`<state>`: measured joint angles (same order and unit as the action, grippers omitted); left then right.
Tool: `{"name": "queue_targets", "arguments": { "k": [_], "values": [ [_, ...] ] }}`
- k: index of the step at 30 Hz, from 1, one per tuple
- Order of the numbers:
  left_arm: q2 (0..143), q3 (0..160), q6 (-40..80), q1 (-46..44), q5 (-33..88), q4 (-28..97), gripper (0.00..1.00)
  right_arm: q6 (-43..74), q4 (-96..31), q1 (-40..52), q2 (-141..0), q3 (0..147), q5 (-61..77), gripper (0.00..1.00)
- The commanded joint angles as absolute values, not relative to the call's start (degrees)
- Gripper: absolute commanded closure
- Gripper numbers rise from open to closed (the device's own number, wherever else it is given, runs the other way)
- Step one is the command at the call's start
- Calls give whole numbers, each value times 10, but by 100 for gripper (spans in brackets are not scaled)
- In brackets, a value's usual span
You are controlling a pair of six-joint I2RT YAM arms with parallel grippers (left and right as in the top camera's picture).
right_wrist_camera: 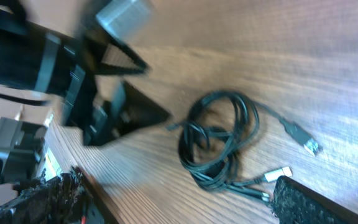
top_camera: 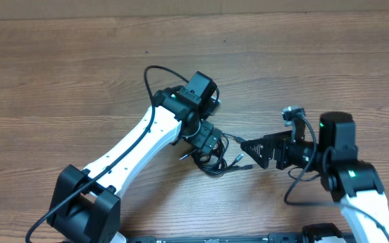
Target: Untangle cables
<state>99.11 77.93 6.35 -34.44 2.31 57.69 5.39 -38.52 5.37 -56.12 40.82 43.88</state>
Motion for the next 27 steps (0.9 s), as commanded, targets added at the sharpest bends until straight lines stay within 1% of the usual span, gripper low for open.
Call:
{"name": "queue_targets", "arguments": {
  "k": [1,4,6,10,15,18,20,23,25,27],
  "values": [
    [983,793,241,-320,-84,583,0,-9,-397,72,-605,426,431,0],
    [983,793,269,-296,-70,580,0,-20,-394,94,-623,426,422,0],
    [983,793,275,-276,-58,577,0,-20,-388,123,-632,426,392,0],
    [983,792,265,-244,-59,574,1,-20,-362,214,-649,426,293,0],
    [984,792,266,-228,-65,565,1,-19,-263,285,-676,426,241,0],
    [985,792,266,-223,-64,564,1,-8,-215,300,-694,426,249,0],
    [985,792,261,-223,-64,568,0,23,-182,303,-704,426,268,0],
    [987,791,245,-223,-65,567,1,27,-153,303,-724,426,284,0],
    [988,790,244,-223,-66,567,1,27,-149,303,-742,426,275,8],
    [990,789,244,-222,-65,564,0,18,-149,303,-764,426,269,10]
  ]
}}
